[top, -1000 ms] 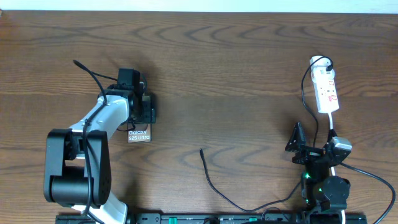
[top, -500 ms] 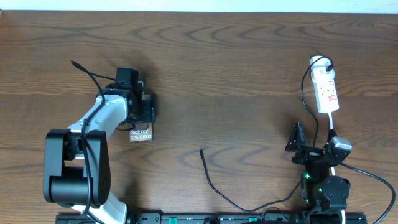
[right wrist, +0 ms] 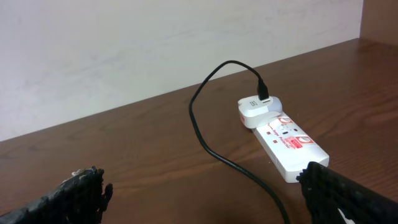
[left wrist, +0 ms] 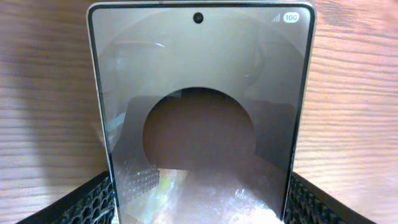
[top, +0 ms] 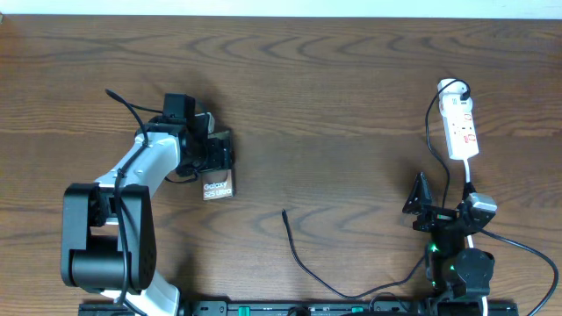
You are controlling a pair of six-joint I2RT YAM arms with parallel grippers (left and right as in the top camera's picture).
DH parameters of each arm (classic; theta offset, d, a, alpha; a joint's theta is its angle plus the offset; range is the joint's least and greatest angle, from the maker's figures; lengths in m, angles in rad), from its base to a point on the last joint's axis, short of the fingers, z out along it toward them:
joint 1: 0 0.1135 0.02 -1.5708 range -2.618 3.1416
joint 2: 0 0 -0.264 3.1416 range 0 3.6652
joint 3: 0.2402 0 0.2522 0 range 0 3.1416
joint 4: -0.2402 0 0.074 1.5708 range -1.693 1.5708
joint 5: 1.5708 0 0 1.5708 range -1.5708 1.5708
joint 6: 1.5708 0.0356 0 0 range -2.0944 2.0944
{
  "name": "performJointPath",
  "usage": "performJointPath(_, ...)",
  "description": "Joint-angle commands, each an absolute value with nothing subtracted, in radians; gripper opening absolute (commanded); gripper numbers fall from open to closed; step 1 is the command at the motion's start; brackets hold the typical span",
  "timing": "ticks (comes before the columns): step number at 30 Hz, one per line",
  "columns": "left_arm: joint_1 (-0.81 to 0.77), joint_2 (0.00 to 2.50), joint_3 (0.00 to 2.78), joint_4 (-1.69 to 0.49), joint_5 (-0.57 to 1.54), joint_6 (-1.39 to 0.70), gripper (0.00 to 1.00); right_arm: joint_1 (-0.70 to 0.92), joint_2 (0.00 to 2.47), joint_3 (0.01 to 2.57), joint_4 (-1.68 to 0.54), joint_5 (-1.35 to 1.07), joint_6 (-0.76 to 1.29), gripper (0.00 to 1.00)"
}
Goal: Plug charger to phone and switch on socket
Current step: 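Close the left gripper on the phone's top edge, then lift the phone with the left gripper and tilt it upright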
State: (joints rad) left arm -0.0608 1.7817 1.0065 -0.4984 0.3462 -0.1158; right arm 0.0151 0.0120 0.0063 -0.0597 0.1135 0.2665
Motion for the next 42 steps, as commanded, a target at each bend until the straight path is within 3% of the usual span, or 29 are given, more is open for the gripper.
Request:
performJointPath(1, -0.068, 1.802, 0.994, -0.514, 0.491, -0.162, 0.7, 0.008, 0.006, 0.006, -0.063, 0.128, 0.253, 0.99)
performJointPath(27, -0.067, 1.802, 0.995, -0.428, 0.949, -0.472, 0.7, 0.008, 0.006, 0.006, -0.063, 0.128, 0.253, 0.99)
performJointPath(37, -0.067, 1.802, 0.995, -0.34, 1.224, -0.496, 0.69, 0.008, 0.006, 0.006, -0.063, 0.128, 0.253, 0.99)
performJointPath(42, -0.067, 1.802, 0.995, -0.338, 1.25, -0.496, 0.69, 0.008, 0.006, 0.006, -0.063, 0.128, 0.253, 0.99)
